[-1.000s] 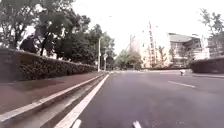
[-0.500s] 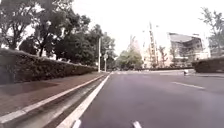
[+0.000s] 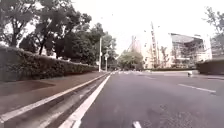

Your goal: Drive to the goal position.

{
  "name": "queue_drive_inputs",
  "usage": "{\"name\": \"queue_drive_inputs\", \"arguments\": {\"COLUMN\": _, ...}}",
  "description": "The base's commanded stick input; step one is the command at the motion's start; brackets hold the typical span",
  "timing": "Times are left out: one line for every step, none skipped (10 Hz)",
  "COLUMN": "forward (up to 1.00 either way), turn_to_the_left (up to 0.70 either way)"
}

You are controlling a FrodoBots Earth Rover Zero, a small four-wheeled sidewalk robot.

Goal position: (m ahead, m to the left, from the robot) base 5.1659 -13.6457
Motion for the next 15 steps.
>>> {"name": "queue_drive_inputs", "arguments": {"forward": 0.70, "turn_to_the_left": -0.14}}
{"name": "queue_drive_inputs", "arguments": {"forward": 0.70, "turn_to_the_left": -0.05}}
{"name": "queue_drive_inputs", "arguments": {"forward": 0.70, "turn_to_the_left": 0.00}}
{"name": "queue_drive_inputs", "arguments": {"forward": 0.70, "turn_to_the_left": 0.00}}
{"name": "queue_drive_inputs", "arguments": {"forward": 0.70, "turn_to_the_left": 0.00}}
{"name": "queue_drive_inputs", "arguments": {"forward": 0.70, "turn_to_the_left": 0.00}}
{"name": "queue_drive_inputs", "arguments": {"forward": 0.70, "turn_to_the_left": 0.00}}
{"name": "queue_drive_inputs", "arguments": {"forward": 0.70, "turn_to_the_left": 0.00}}
{"name": "queue_drive_inputs", "arguments": {"forward": 0.70, "turn_to_the_left": 0.00}}
{"name": "queue_drive_inputs", "arguments": {"forward": 0.70, "turn_to_the_left": 0.00}}
{"name": "queue_drive_inputs", "arguments": {"forward": 0.70, "turn_to_the_left": 0.00}}
{"name": "queue_drive_inputs", "arguments": {"forward": 0.70, "turn_to_the_left": 0.00}}
{"name": "queue_drive_inputs", "arguments": {"forward": 0.70, "turn_to_the_left": 0.00}}
{"name": "queue_drive_inputs", "arguments": {"forward": 0.70, "turn_to_the_left": 0.00}}
{"name": "queue_drive_inputs", "arguments": {"forward": 0.70, "turn_to_the_left": 0.00}}
